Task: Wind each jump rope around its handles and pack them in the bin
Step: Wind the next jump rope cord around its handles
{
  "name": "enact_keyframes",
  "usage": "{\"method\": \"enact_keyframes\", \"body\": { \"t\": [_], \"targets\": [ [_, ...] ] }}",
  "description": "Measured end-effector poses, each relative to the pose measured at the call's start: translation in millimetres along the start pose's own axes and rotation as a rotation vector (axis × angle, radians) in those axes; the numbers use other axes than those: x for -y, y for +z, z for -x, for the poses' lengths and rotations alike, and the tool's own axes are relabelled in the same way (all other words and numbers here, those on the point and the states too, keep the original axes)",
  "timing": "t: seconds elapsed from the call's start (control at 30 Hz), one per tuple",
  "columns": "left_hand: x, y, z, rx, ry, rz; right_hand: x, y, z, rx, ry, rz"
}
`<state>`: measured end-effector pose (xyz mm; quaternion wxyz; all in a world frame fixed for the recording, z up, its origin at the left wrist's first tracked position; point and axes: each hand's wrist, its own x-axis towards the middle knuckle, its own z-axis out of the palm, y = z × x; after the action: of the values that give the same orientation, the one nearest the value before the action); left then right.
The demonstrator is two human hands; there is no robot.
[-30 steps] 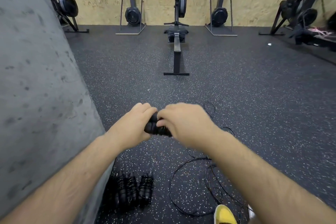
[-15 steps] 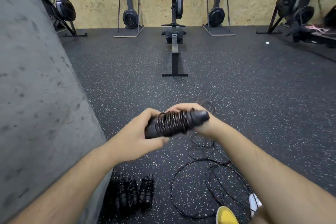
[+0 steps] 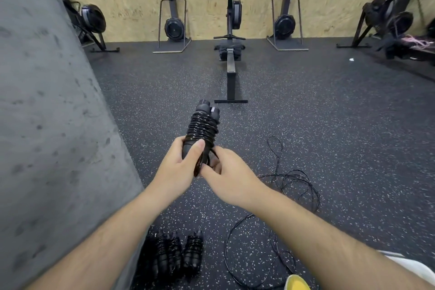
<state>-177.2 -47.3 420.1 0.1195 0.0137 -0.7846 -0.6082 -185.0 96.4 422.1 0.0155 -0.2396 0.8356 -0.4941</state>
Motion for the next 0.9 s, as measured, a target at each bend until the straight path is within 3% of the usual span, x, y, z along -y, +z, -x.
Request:
{"method": "enact_keyframes", "body": {
  "t": [0.2, 0.37, 0.43, 0.63, 0.9],
  "targets": [
    [3, -5, -2, -0.038, -0.021, 0.194, 7, -5, 7, -0.105, -0.075, 0.173],
    [-4, -5, 1, 0.051, 0.068, 0.272, 10, -18, 6, -0.155, -0.253, 0.333],
    [-7, -3, 4, 0.089, 0.078, 0.295, 8, -23, 5, -0.158, -0.3, 0.28],
    [-16, -4, 5, 0.106, 0.011, 0.473, 2, -26, 6, -0.045, -0.308, -0.04],
    [-18, -9, 6, 0.258, -0.029, 0.6, 8, -49, 6, 0.055, -0.446, 0.168]
  ]
}}
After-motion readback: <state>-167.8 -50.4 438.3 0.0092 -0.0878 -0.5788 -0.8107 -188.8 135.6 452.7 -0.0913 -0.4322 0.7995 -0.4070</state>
